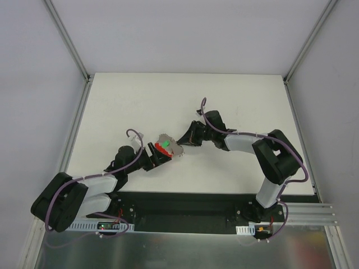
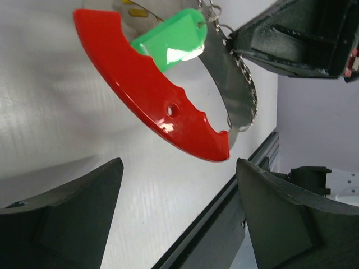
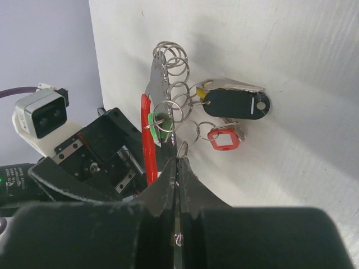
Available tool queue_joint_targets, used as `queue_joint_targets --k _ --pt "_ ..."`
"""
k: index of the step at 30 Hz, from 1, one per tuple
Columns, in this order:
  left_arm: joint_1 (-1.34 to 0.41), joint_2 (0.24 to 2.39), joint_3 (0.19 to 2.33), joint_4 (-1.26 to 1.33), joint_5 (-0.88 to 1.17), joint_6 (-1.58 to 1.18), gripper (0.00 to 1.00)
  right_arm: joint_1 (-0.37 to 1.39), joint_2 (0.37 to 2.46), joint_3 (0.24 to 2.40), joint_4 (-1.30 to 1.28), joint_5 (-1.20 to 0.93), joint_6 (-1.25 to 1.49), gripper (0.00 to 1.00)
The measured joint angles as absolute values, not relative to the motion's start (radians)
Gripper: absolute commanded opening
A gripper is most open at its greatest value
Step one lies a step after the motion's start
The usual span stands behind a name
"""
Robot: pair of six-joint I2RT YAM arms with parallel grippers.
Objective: Remove the keys from the keyring
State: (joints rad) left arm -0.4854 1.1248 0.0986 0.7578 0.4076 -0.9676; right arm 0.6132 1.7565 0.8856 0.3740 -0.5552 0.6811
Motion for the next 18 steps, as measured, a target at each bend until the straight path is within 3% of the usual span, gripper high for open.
queue_joint_targets --k 3,6,10,11,16,17,18 --pt "-0.485 1.188 0.098 0.843 0.368 -1.007 0.77 0.614 1.757 0.873 0.398 -0.562 0.704 0.01" --pt "-0.485 1.26 0.08 0.984 0.329 -1.055 0.68 0.615 1.757 0.863 0.416 -0.563 0.72 0.01" --pt "-0.485 1.346 0.076 1.122 0.323 -1.098 0.45 0.621 1.757 0.852 0.431 -0.562 0.732 0.01" --pt "-0.485 1.365 0.078 1.149 0.325 -1.108 0.34 0.624 1.757 0.851 0.431 -0.562 0.733 0.01" --pt "-0.485 1.419 0.083 1.228 0.337 -1.141 0.11 0.628 1.757 0.836 0.445 -0.558 0.741 0.01" --pt "-0.485 1.42 0.083 1.235 0.339 -1.145 0.0 0.628 1.757 0.831 0.446 -0.557 0.743 0.01" --pt "-0.485 1.42 0.083 1.243 0.34 -1.146 0.0 0.628 1.757 0.827 0.448 -0.557 0.744 0.01"
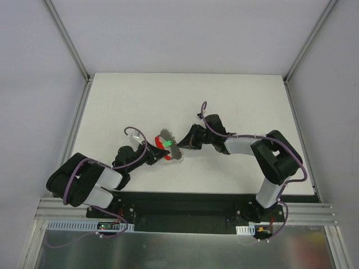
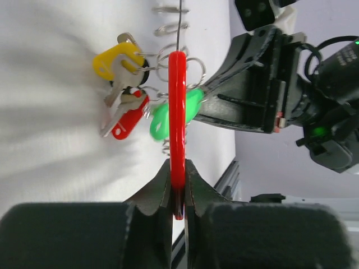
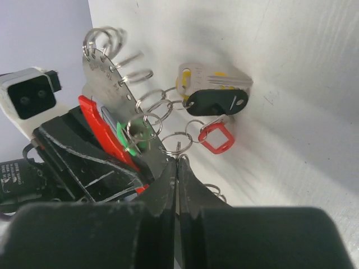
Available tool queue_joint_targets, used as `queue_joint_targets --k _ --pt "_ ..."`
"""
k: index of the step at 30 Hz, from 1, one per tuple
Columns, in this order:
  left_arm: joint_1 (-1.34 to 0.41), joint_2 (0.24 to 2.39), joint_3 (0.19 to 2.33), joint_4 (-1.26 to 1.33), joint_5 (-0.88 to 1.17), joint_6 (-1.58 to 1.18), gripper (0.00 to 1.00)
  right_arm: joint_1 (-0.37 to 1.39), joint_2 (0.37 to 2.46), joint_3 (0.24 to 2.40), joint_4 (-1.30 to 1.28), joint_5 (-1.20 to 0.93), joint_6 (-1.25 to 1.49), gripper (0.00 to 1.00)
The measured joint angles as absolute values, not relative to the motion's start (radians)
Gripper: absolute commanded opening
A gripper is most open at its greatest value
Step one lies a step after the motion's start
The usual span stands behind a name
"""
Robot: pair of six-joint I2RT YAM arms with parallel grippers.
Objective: Remove the keys from the keyring
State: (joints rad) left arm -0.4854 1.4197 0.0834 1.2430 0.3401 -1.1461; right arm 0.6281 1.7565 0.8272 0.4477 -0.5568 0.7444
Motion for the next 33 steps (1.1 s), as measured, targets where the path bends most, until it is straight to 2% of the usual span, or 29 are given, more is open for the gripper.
queue_joint_targets --k 1,3,4,5,8,10,11,13,18,22,26,33 --pt "-0.485 1.416 0.084 1.251 0.344 -1.149 0.0 0.628 1.757 0.823 0.451 -0.555 0.745 0.02" --pt "-0.485 1.394 0.091 1.216 0.35 -1.152 0.0 0.628 1.757 0.816 0.455 -0.556 0.744 0.11" --pt "-0.485 1.364 0.105 1.154 0.356 -1.14 0.0 0.628 1.754 0.81 0.46 -0.556 0.743 0.18" --pt "-0.485 1.336 0.125 1.084 0.36 -1.127 0.0 0.629 1.747 0.801 0.463 -0.553 0.739 0.3" --pt "-0.492 1.219 0.258 0.723 0.352 -1.011 0.0 0.629 1.68 0.766 0.434 -0.535 0.71 0.48" --pt "-0.492 1.153 0.397 0.434 0.313 -0.892 0.0 0.631 1.591 0.754 0.368 -0.507 0.668 0.57" --pt "-0.492 1.128 0.464 0.314 0.291 -0.834 0.0 0.632 1.54 0.752 0.329 -0.487 0.644 0.67" --pt "-0.492 1.081 0.604 0.089 0.242 -0.72 0.0 0.636 1.429 0.75 0.254 -0.432 0.592 0.74" --pt "-0.516 1.092 0.909 -0.311 0.141 -0.491 0.0 0.642 1.19 0.736 0.117 -0.287 0.49 0.79" --pt "-0.538 1.214 1.03 -0.555 0.069 -0.355 0.0 0.646 1.13 0.736 0.02 -0.209 0.426 0.79" --pt "-0.537 1.244 1.033 -0.7 0.074 -0.28 0.0 0.647 1.129 0.736 -0.054 -0.179 0.377 0.79" --pt "-0.538 1.179 1.153 -0.794 0.256 -0.084 0.0 0.672 1.046 0.722 -0.042 -0.194 0.258 0.85"
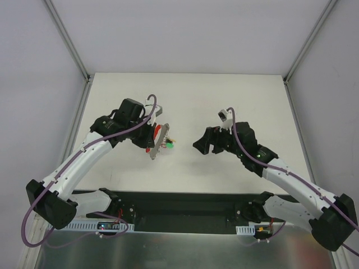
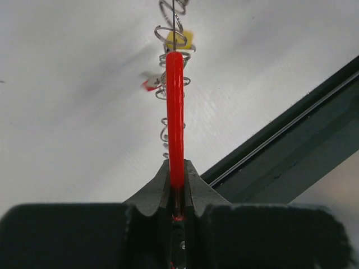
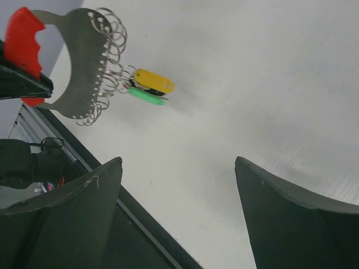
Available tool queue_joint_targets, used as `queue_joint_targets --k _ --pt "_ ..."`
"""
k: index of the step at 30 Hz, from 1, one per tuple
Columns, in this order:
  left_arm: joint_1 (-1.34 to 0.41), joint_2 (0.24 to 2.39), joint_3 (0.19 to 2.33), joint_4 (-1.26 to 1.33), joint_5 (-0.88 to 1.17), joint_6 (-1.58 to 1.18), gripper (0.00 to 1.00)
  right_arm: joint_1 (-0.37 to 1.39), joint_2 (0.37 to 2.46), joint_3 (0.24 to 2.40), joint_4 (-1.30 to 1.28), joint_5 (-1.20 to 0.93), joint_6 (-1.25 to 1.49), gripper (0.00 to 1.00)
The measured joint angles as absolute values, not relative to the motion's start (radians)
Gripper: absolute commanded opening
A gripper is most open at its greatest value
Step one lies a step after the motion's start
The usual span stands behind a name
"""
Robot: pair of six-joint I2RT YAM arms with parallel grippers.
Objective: Remove the keys from the keyring
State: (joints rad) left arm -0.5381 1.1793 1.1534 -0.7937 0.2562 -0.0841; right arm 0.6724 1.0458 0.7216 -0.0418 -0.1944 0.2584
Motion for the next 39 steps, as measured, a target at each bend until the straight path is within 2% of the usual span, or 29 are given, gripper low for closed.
queue_joint_targets --k 5,10,16,24,31,39 --pt "-0.543 1.176 1.185 -0.827 0.316 0.004 0.0 0.688 0.863 0.638 0.031 -0.173 0.143 0.88" --pt "-0.598 1.176 1.212 -0.904 0.324 0.134 0.0 0.688 0.786 0.622 0.092 -0.194 0.083 0.98" --pt "-0.616 1.176 1.396 -0.971 0.449 0.249 0.0 0.694 0.77 0.598 0.157 -0.274 0.057 0.96" --pt "-0.622 1.168 1.52 -0.998 0.635 0.304 0.0 0.73 0.592 0.386 0.373 -0.338 -0.006 0.95" --pt "-0.636 1.143 1.536 -1.033 0.756 0.308 0.0 0.767 0.63 0.417 0.466 -0.455 -0.068 0.89" --pt "-0.636 1.092 1.543 -1.038 0.804 0.308 0.0 0.877 0.755 0.532 0.485 -0.554 -0.147 0.84"
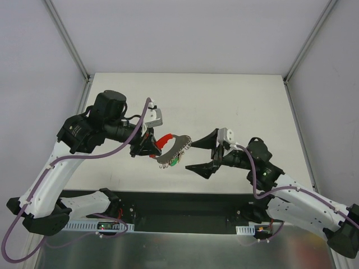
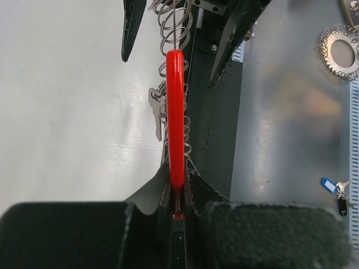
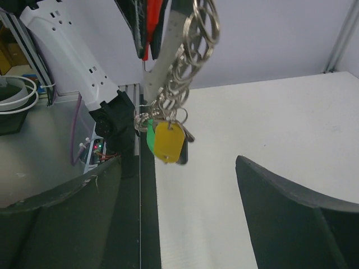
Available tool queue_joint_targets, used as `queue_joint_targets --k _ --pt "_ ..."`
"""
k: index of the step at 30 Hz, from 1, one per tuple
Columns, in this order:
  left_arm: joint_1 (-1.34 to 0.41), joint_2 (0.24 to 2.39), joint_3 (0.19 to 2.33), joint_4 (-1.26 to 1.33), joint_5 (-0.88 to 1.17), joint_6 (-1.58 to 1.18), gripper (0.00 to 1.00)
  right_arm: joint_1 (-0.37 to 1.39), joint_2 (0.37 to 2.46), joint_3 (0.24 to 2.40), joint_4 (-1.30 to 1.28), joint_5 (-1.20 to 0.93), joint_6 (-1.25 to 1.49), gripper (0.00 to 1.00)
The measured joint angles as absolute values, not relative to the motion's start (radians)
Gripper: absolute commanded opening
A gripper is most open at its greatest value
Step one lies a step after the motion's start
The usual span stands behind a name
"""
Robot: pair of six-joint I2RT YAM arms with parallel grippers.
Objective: Remove the keys from the keyring
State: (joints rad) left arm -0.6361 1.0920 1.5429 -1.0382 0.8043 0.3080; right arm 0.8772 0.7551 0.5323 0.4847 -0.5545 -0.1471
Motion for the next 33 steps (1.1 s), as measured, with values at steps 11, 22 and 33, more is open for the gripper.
queue_joint_targets --k 11,22,33 --pt "-0.636 1.093 1.537 -1.034 0.801 0.349 0.0 0.916 0.807 0.568 0.495 -0.554 -0.205 0.82" --pt "-0.635 1.215 1.496 -0.944 0.801 0.421 0.0 0.917 0.711 0.477 0.488 -0.308 -0.27 0.83" --pt "-0.42 1.343 1.465 -0.805 1.123 0.577 0.0 0.892 0.607 0.468 0.352 -0.25 -0.342 0.82"
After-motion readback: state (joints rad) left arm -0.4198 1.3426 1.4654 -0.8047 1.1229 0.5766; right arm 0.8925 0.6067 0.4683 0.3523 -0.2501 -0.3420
